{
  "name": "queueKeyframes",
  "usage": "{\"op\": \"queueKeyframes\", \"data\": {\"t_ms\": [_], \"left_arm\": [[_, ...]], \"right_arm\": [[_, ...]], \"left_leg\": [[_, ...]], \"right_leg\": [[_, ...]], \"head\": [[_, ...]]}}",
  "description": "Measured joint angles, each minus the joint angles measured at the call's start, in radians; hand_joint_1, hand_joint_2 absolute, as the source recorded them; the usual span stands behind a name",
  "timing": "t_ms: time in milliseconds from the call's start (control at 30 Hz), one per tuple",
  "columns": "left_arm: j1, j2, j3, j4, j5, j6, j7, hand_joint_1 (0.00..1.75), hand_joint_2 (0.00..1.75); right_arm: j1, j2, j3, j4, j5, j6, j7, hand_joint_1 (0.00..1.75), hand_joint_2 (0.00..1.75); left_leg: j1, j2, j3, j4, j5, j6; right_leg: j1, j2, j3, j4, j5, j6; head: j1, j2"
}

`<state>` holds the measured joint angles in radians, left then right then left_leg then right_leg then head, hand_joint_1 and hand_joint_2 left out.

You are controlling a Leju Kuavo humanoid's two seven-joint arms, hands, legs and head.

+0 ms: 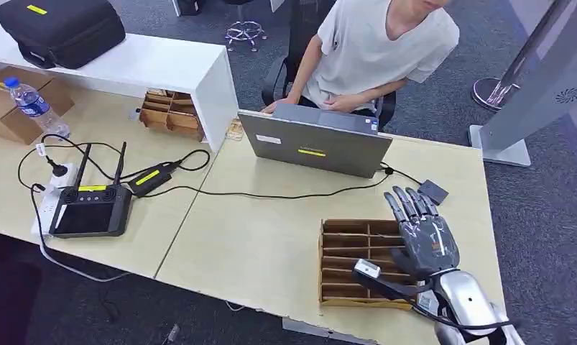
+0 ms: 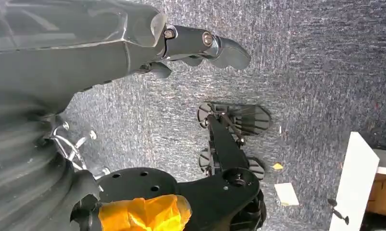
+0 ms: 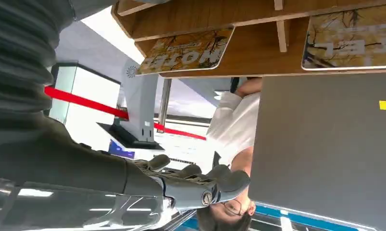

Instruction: Pass the card to the sensor for recognition and then transmit it.

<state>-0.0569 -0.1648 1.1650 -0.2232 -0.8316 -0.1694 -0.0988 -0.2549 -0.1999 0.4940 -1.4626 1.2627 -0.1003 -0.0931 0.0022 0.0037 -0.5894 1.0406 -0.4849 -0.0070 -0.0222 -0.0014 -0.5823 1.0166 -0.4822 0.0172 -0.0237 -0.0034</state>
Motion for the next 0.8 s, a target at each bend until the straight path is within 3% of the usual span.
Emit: {"op": "queueKeyframes", "data": {"t_ms": [800], "left_arm": [[0.000, 0.000, 0.006, 0.000, 0.000, 0.000, 0.001, 0.00, 1.75]], "right_arm": [[0.000, 0.005, -0.003, -0.001, 0.003, -0.002, -0.002, 0.00, 1.75]], "left_leg": [[0.000, 0.000, 0.000, 0.000, 0.000, 0.000]], "right_leg": [[0.000, 0.000, 0.000, 0.000, 0.000, 0.000]], "head": [[0.000, 0.000]]}}
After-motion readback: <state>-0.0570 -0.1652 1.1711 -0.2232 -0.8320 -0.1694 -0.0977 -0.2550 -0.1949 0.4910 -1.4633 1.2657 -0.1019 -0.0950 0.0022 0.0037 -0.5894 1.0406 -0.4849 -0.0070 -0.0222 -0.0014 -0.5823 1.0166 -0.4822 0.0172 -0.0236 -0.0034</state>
